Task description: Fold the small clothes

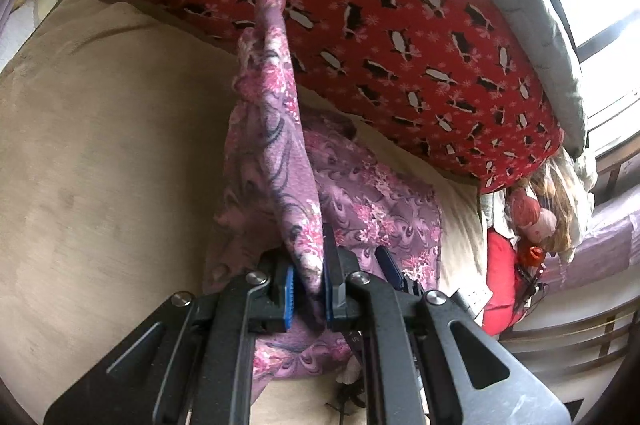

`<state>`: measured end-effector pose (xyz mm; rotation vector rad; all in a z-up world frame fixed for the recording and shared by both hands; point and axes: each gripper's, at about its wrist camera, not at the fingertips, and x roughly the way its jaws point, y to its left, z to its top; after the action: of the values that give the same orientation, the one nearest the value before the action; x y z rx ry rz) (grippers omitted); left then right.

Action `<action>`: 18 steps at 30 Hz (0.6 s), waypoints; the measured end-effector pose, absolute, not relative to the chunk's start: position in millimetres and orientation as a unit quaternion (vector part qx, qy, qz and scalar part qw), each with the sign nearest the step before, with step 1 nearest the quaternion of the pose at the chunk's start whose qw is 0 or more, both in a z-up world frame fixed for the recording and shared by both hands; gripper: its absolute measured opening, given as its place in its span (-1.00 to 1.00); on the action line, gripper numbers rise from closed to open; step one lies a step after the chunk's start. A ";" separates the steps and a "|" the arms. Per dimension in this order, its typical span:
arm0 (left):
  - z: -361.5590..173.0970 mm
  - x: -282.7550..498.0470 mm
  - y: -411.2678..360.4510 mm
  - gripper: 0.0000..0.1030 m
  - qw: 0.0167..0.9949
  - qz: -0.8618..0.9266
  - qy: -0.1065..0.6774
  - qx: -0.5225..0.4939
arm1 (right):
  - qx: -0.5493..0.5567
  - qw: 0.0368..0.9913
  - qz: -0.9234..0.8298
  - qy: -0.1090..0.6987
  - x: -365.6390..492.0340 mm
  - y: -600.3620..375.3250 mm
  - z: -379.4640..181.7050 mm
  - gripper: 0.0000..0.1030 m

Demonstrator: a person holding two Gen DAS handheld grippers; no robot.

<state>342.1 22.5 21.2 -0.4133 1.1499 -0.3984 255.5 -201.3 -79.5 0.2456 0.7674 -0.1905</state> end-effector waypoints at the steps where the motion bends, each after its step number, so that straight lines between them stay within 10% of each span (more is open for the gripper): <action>1: 21.3 341.4 19.1 -0.85 0.801 -0.187 0.536 -0.192 | 0.122 0.915 -0.090 0.374 255.3 -202.2 -78.3 0.30; 18: 10.7 332.2 -37.5 -0.85 0.786 -0.206 0.547 -0.201 | 0.064 0.919 -0.100 0.377 224.4 -217.0 -66.0 0.29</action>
<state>332.2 -37.5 10.7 -0.4329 1.1797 -0.4452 224.4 -217.0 -66.0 0.1311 0.7752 -0.2053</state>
